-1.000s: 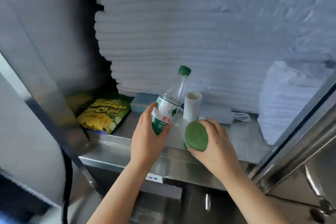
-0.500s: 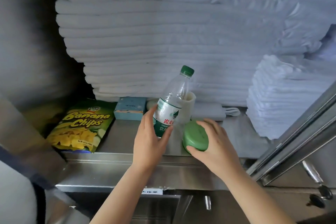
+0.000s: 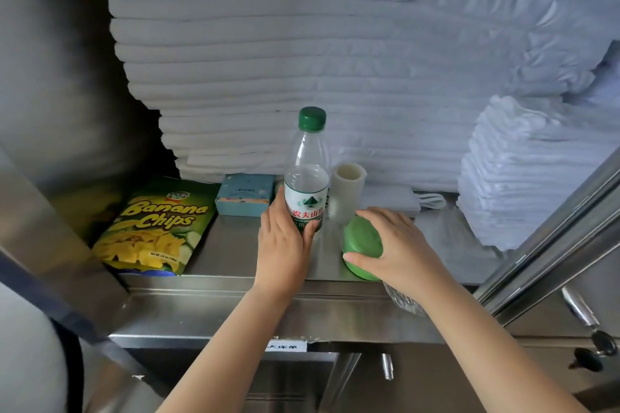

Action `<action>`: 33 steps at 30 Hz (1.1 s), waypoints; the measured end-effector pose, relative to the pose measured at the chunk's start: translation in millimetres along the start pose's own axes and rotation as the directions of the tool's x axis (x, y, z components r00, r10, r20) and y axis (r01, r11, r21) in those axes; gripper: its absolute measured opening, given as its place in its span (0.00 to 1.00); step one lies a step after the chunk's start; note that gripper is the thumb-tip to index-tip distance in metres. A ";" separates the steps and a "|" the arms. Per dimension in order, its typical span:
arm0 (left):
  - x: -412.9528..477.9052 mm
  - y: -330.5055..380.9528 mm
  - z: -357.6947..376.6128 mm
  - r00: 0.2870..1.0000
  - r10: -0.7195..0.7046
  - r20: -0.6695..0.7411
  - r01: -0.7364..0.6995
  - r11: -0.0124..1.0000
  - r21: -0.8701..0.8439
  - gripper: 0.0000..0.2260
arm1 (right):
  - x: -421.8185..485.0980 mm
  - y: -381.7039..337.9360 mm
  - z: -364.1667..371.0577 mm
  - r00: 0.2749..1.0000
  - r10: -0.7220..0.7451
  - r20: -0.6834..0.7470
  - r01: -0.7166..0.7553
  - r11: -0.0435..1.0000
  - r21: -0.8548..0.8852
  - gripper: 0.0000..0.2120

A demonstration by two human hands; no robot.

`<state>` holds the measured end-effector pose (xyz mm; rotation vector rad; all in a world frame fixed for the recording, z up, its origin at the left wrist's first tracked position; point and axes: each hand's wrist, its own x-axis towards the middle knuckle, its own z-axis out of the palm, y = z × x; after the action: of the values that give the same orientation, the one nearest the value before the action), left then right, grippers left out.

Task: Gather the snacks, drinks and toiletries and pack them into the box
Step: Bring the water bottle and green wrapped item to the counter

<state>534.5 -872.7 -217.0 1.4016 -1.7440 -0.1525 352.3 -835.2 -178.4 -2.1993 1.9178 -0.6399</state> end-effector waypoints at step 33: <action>-40.9 50.5 19.1 0.924 0.270 0.269 -0.221 0.955 -0.201 0.35 | -38.1 12.8 9.9 0.923 0.211 -0.322 -0.047 0.892 0.449 0.28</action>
<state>483.9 -827.8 -221.8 1.0666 -2.0847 -0.3771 341.3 -801.9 -200.5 -1.7443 1.8213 -1.3812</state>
